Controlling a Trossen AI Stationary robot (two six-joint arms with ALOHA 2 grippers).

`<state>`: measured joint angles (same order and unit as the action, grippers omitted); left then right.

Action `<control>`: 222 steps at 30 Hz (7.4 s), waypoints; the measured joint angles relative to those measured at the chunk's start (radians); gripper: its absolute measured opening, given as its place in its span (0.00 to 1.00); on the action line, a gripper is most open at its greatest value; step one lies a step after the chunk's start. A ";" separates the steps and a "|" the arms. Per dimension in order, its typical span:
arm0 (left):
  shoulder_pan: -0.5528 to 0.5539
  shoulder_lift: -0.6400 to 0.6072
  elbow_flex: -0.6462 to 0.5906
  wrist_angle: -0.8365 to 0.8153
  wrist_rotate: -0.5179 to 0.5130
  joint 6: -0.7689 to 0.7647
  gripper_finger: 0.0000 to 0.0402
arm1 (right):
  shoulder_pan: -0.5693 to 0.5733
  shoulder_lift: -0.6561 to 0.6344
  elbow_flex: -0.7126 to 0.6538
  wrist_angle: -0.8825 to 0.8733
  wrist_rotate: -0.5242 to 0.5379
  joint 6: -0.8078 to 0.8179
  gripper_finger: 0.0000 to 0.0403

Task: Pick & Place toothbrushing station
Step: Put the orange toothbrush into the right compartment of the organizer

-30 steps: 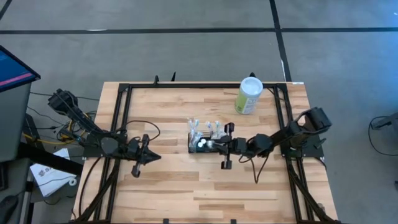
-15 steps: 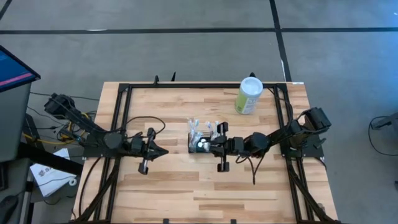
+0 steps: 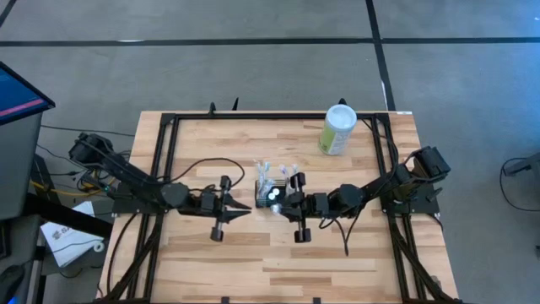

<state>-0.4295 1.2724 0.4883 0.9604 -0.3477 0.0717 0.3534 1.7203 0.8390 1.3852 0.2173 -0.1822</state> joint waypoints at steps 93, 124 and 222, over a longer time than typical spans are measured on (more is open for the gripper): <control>0.071 0.219 0.297 -0.294 -0.026 -0.080 0.04 | 0.084 -0.211 0.136 -0.868 0.240 0.072 0.03; -0.147 -0.237 -0.072 -0.297 -0.345 -0.103 0.12 | 0.195 -0.319 -0.224 -0.448 0.552 -0.009 0.00; -0.303 -0.631 -0.482 -0.302 -0.565 -0.156 0.12 | 0.074 -0.014 -0.479 0.152 0.519 0.078 0.39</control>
<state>-0.7326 0.6419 0.0063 0.6582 -0.9123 -0.0841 0.4271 1.7063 0.3598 1.5375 0.7365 -0.1045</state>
